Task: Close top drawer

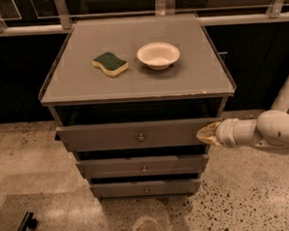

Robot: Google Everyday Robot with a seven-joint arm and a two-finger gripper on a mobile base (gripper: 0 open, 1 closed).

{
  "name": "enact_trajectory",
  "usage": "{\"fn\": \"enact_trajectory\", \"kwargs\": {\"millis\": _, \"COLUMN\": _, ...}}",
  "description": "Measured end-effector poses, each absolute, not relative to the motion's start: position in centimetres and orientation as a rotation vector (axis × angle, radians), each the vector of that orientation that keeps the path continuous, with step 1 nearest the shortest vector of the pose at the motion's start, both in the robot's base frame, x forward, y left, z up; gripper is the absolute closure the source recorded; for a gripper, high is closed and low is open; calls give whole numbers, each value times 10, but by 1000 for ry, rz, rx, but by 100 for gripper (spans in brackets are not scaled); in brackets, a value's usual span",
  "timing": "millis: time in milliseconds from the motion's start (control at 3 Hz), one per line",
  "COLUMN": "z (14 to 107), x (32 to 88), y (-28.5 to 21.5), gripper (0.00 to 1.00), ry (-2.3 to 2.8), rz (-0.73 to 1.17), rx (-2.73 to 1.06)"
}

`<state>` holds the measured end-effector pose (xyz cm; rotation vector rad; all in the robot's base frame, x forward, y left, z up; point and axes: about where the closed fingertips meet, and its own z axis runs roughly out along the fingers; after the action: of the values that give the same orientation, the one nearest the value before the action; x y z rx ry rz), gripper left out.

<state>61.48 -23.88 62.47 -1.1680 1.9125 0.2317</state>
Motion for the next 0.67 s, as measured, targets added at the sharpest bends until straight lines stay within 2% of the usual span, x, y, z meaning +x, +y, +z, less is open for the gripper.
{"fn": "enact_trajectory", "kwargs": {"millis": 667, "z": 628, "x": 597, "y": -245, "gripper": 100, "ry": 1957, "rz": 210, "rx": -1171}}
